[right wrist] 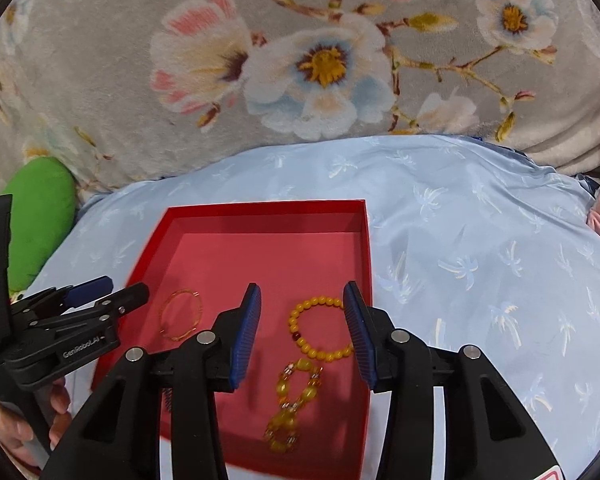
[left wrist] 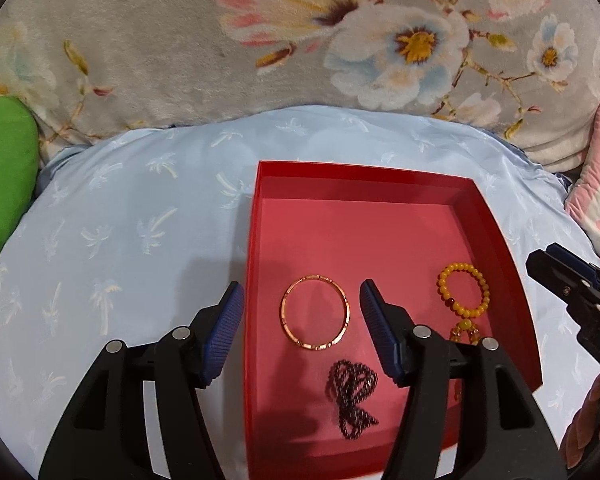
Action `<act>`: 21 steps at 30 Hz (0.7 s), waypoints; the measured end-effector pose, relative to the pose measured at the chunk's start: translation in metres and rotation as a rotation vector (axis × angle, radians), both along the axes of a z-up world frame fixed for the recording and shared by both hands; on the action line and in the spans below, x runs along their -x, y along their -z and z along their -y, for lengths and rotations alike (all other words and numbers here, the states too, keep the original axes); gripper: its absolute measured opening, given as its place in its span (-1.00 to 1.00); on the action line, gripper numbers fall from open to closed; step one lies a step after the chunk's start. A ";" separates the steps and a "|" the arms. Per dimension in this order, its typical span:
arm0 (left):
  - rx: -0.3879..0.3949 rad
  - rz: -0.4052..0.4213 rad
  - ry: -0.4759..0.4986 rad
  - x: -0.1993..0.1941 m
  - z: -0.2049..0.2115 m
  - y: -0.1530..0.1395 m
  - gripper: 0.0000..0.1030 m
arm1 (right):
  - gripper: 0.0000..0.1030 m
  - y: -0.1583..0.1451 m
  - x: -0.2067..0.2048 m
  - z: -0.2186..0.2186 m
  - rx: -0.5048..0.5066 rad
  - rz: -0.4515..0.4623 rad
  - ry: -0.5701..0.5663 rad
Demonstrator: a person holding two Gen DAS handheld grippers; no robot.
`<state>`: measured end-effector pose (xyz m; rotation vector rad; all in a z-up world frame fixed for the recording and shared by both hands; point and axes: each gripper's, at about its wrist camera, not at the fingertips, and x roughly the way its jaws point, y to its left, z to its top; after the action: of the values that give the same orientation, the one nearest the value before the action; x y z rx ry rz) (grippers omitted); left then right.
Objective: Organize jewelry
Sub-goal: 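Lower the gold bangle and orange bracelet into the red box, open both tools, then withdraw both tools and grasp the dark red bead bracelet with the left tool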
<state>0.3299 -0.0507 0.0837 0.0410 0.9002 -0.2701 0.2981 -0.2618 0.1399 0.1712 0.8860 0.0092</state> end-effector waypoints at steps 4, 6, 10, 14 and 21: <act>-0.013 0.036 0.006 0.029 -0.010 -0.011 0.22 | -0.17 -0.015 0.032 -0.009 -0.020 0.021 -0.026; -0.016 0.053 0.008 0.044 -0.016 -0.015 0.23 | -0.16 -0.020 0.049 -0.015 -0.011 0.034 -0.038; -0.004 0.053 0.006 0.076 -0.030 -0.017 0.26 | -0.11 -0.026 0.088 -0.030 -0.010 0.052 -0.064; -0.013 0.059 -0.012 0.109 -0.043 -0.011 0.36 | -0.08 -0.023 0.121 -0.039 -0.001 0.049 -0.075; -0.016 0.030 -0.057 0.150 -0.066 0.013 0.56 | 0.12 0.005 0.163 -0.051 -0.013 -0.010 -0.082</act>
<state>0.1801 0.0155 0.0709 0.0341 0.8721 -0.2082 0.1355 -0.2111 0.1352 0.1469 0.9022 0.0902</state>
